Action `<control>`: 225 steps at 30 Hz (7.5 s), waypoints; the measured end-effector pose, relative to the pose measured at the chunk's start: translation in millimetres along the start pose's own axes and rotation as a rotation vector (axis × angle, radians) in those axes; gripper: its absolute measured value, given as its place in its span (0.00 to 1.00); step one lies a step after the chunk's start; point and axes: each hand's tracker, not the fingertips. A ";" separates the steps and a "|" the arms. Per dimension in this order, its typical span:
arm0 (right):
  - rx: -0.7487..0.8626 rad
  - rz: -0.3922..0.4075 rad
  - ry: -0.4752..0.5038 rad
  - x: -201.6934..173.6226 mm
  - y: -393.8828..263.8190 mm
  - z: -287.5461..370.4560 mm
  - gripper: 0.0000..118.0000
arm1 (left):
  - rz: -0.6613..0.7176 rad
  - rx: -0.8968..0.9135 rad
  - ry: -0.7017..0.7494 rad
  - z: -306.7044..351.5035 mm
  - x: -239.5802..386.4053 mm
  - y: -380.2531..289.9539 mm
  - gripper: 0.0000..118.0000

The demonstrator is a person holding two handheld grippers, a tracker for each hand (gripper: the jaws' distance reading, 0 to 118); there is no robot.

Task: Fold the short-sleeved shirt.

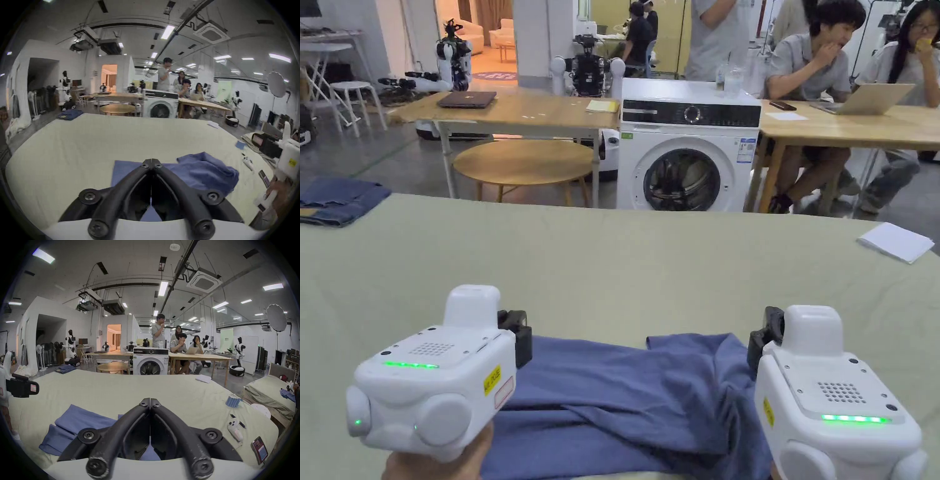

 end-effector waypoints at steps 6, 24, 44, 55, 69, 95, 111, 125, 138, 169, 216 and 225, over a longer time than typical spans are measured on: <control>-0.023 0.004 0.041 -12.5 -2.8 -10.6 0.00 | 0.073 -0.180 0.008 -38.7 -54.8 -5.2 0.00; -0.136 0.026 -0.002 11.4 -25.2 -43.5 0.00 | 0.120 -0.624 0.048 -266.2 -104.0 1.6 0.59; -0.420 -0.025 -0.064 98.5 -20.9 -82.1 0.00 | -0.056 -0.463 -0.020 -196.2 -66.0 -15.3 0.00; -0.848 -0.063 -0.069 141.6 -95.8 -173.1 0.54 | -0.008 -0.414 -0.015 -123.3 -75.4 -18.5 0.00; -0.647 -0.155 0.035 135.3 -61.9 -130.9 0.05 | -0.015 -0.370 -0.007 -100.7 -89.5 4.8 0.00; -0.106 0.018 -0.110 127.8 211.1 -133.9 0.05 | -0.019 -0.036 0.246 -26.3 -173.3 241.4 0.00; -0.008 0.051 -0.149 131.9 287.6 -177.9 0.05 | -0.002 0.044 0.275 -56.1 -192.1 321.9 0.00; -0.141 0.138 -0.151 129.1 161.5 -139.9 0.05 | -0.020 -0.054 0.240 -43.6 -190.8 186.2 0.00; -0.276 0.142 -0.134 129.9 26.2 -13.9 0.05 | 0.039 -0.141 0.198 56.8 -189.0 20.2 0.00; -0.204 -0.019 -0.052 40.9 -62.6 56.9 0.44 | 0.001 -0.135 0.196 79.4 -109.0 -82.4 0.35; -0.251 0.075 0.154 -78.1 -76.3 21.0 0.00 | 0.341 -0.640 0.417 15.4 -221.4 -128.5 0.35; -0.348 0.053 0.185 -71.6 -68.6 -34.2 0.00 | 0.317 -0.577 0.350 23.4 -214.2 -133.5 0.00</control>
